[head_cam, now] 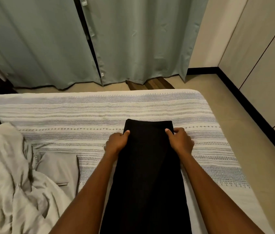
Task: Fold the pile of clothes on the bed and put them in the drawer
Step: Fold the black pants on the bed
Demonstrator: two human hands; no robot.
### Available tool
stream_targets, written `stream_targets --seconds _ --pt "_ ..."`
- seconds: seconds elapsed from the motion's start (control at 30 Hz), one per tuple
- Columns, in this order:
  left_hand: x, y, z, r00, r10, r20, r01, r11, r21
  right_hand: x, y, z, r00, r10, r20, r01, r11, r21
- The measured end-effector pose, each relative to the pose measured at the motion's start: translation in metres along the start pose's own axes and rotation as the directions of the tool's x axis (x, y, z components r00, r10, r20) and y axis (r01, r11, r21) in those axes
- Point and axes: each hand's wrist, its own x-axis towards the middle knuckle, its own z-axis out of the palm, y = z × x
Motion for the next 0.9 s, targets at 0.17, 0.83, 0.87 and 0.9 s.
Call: stream_targets --seconds 0.17,0.83,0.87,0.9 --pt "-0.002 0.025 -0.005 0.98 0.015 0.199 0.05 0.947 -0.319 0.012 0.007 0.002 0.982 0.062 0.176 -0.096 0.977 0.193" --pt "-0.346 -0.074 -0.05 0.993 0.111 -0.045 -0.118 0.822 -0.557 -0.317 0.053 -0.137 0.972 -0.226 0.058 0.137 0.753 0.644" --pt "-0.363 -0.081 -0.055 0.997 0.073 -0.01 -0.065 0.8 -0.597 -0.336 0.06 -0.141 0.972 -0.217 0.088 0.1 0.724 0.682" --pt "-0.38 -0.092 -0.058 0.999 0.04 0.033 -0.009 0.767 -0.642 -0.356 0.068 -0.145 0.97 -0.204 0.132 0.046 0.685 0.727"
